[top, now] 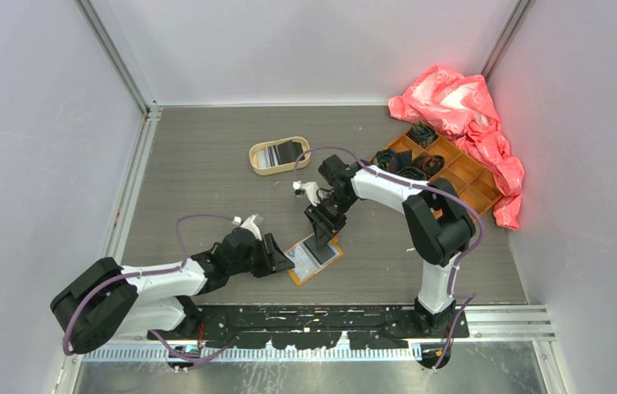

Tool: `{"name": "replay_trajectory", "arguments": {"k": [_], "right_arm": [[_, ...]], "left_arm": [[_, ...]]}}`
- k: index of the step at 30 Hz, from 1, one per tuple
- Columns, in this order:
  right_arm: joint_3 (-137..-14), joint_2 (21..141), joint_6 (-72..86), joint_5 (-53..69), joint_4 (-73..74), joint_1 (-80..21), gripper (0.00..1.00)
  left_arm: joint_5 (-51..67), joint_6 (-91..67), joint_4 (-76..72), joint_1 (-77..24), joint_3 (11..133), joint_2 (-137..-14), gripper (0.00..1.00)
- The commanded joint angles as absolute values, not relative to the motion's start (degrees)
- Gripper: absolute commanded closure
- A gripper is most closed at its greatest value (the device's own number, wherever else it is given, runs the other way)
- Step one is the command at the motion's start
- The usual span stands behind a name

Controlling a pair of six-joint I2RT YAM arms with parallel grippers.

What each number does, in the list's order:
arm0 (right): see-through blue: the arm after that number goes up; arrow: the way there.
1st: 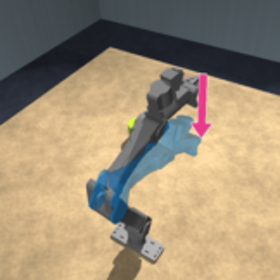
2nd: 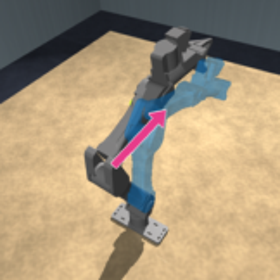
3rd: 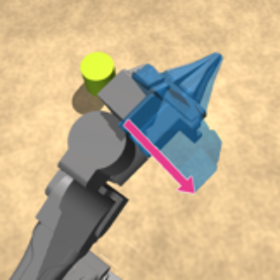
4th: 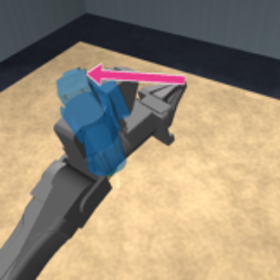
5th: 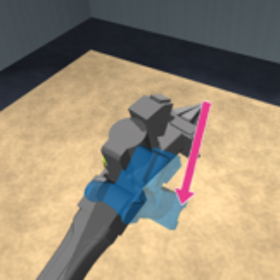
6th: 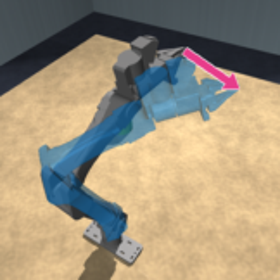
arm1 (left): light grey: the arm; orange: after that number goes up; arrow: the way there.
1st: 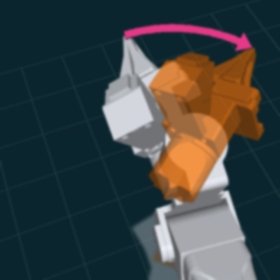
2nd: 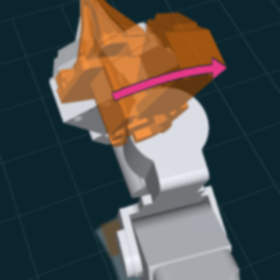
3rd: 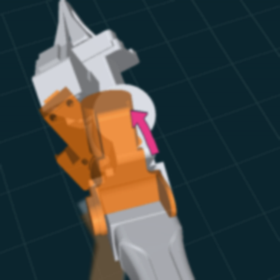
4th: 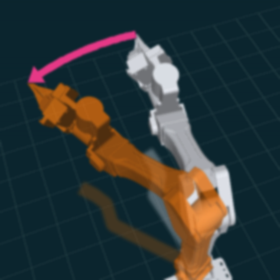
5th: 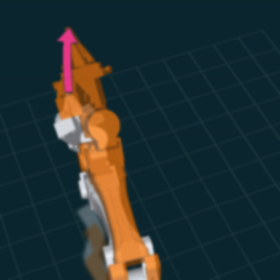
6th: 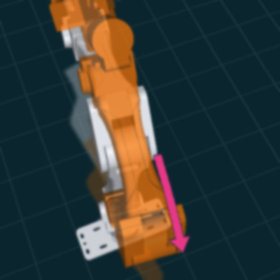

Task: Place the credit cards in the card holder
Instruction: Turn over the card holder at the center of the board.

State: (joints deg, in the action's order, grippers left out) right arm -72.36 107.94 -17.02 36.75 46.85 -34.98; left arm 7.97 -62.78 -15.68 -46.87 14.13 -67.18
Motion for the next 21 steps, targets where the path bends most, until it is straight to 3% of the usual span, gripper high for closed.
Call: {"name": "replay_trajectory", "arguments": {"k": [1,21], "right_arm": [[-73.5,102.6,-18.2,40.1,46.8,-34.4,0.61],[-73.0,105.8,-10.5,23.7,40.9,-32.9,0.61]], "left_arm": [[4.5,-60.9,-16.2,-47.0,16.2,-68.3,0.54],[6.2,-59.0,-20.0,-46.4,20.6,-77.9,0.55]]}}
